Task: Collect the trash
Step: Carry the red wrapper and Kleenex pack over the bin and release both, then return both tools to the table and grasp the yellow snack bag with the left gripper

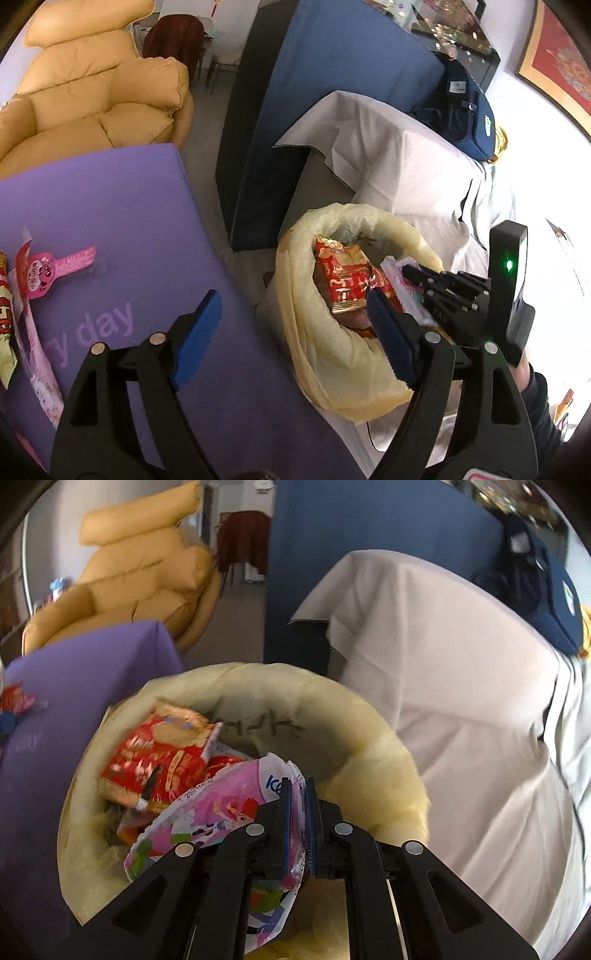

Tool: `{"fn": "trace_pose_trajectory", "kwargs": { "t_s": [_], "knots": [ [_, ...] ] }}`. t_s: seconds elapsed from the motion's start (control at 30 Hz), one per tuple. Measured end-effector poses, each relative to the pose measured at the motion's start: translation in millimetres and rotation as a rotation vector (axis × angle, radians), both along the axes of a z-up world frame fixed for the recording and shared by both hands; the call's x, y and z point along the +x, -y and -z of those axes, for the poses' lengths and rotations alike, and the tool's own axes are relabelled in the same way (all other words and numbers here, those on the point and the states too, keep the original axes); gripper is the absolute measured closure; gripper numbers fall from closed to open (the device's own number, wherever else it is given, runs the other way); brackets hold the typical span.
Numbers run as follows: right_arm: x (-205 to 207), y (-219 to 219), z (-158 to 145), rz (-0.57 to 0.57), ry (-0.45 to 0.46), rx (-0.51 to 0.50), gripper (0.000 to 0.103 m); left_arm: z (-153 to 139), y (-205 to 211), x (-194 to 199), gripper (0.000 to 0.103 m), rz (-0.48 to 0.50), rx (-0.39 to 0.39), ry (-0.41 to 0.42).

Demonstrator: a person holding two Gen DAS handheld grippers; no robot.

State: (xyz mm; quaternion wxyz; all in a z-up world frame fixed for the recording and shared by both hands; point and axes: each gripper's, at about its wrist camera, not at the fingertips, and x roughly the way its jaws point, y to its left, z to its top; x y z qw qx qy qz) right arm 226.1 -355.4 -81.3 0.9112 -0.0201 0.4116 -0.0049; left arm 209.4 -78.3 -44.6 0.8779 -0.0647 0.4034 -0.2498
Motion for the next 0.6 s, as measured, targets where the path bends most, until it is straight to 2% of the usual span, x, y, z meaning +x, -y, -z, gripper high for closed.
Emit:
{"fn": "trace_pose_trajectory", "kwargs": {
  "t_s": [0.1,0.2,0.23,0.27,0.3,0.37,0.4,0.5,0.6],
  "knots": [
    [-8,11,-9,0.009,0.019,0.086,0.093,-2,-3,-9,0.027,0.002,0.003,0.009],
    [-16,15,-15,0.011,0.040,0.119,0.091,-3,-8,-16,0.027,-0.002,0.016,0.022],
    [-19,17,-18,0.009,0.050,0.139,0.088,-3,-11,-19,0.027,-0.006,0.017,0.025],
    [-21,19,-20,0.014,0.056,0.154,0.075,-3,-14,-21,0.027,-0.012,0.017,0.025],
    [-22,19,-22,0.019,0.062,0.165,0.066,-3,-18,-23,0.027,-0.019,0.018,0.024],
    [-29,21,-28,0.017,0.091,0.194,0.060,-4,-25,-26,0.027,-0.036,0.023,0.029],
    [-30,20,-31,0.014,0.102,0.196,0.053,-4,-30,-28,0.027,-0.046,0.027,0.034],
    [-39,14,-42,0.014,0.150,0.170,0.049,-8,-45,-36,0.026,-0.078,0.058,0.058],
    [-43,2,-52,-0.026,0.142,0.182,0.049,-11,-65,-45,0.026,-0.114,0.077,0.081]
  ]
}}
